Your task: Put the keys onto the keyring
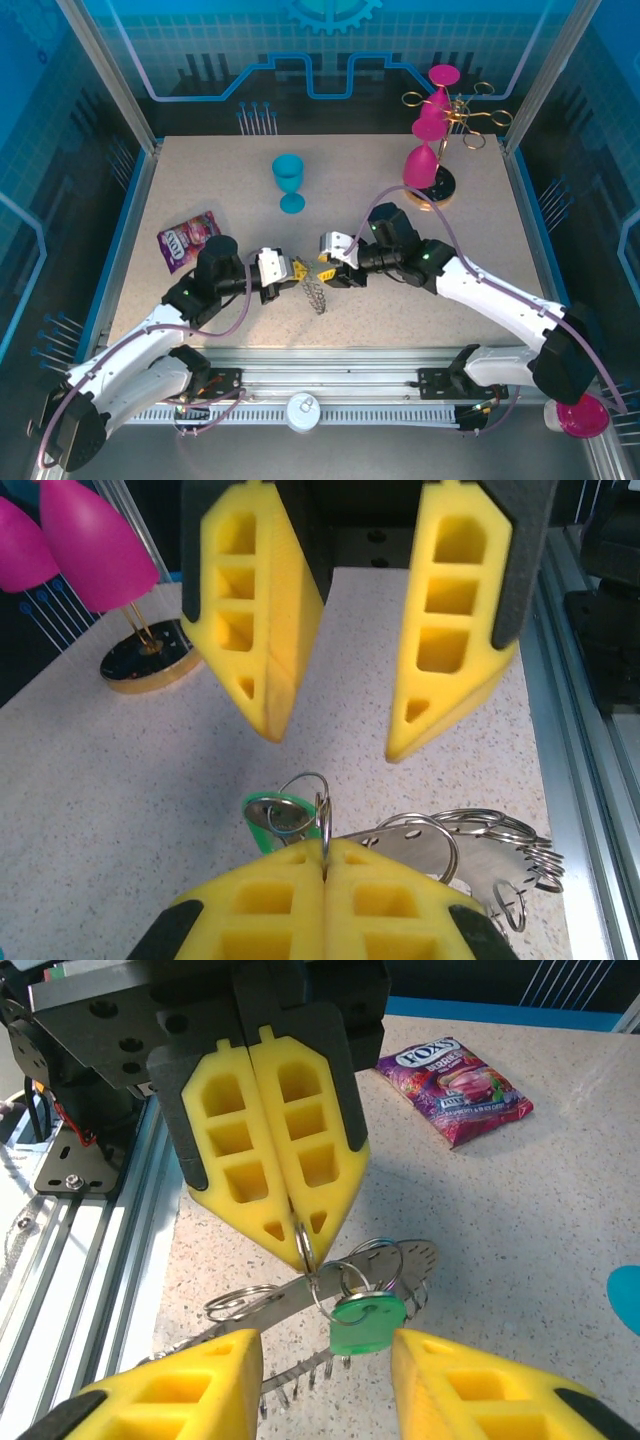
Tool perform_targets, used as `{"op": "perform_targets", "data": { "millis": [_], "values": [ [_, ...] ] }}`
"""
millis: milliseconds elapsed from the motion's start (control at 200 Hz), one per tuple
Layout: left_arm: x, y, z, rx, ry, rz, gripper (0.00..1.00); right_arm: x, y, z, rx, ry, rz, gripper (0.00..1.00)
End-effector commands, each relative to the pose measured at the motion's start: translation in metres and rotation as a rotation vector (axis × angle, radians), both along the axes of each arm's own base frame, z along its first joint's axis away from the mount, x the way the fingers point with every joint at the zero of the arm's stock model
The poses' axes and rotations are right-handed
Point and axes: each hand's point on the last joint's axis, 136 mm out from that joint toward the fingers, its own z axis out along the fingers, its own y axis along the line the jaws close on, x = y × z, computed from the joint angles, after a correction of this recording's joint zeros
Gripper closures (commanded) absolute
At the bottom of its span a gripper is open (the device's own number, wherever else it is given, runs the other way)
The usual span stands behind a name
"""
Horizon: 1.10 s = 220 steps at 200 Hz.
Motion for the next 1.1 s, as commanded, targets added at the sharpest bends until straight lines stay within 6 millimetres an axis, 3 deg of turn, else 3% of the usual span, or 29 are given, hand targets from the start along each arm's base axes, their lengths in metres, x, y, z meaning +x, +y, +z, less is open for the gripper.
{"op": "perform_targets", "data": {
  "millis": [0,310,440,610,625,700,826,956,1096],
  "values": [
    [-0.006,-0.005,0.017,-0.064,-0.046,-0.042,1.0,-0.001,0.005,0.007,0.048,-0.032,-0.005,0.6],
    [-0.01,-0.007,0.016,-0.073,-0.021,-0.07,1.0,0.002,0.014,0.003,0.002,-0.159,-0.006,0.59],
    [-0.01,-0.007,0.016,-0.074,-0.016,-0.067,1.0,-0.001,0.015,0.0,-0.015,-0.182,0.009,0.67],
    [0.003,-0.004,0.019,-0.106,-0.019,0.011,1.0,-0.009,0.012,-0.014,-0.058,-0.184,0.05,0.8],
    [0.005,-0.003,0.02,-0.112,-0.017,0.019,1.0,-0.011,0.01,-0.024,-0.074,-0.17,0.051,0.8],
    [0.006,-0.004,0.021,-0.133,-0.006,0.029,1.0,-0.012,0.008,-0.033,-0.087,-0.162,0.053,0.84],
    [0.007,-0.005,0.025,-0.168,0.013,0.028,1.0,-0.012,0.009,-0.04,-0.098,-0.152,0.056,0.82],
    [0.006,-0.007,0.024,-0.168,0.023,0.02,1.0,-0.01,0.009,-0.026,-0.043,-0.15,0.034,0.76],
    [0.003,-0.008,0.02,-0.155,0.023,-0.004,1.0,0.0,-0.005,-0.007,0.025,-0.136,-0.025,0.75]
  ]
}}
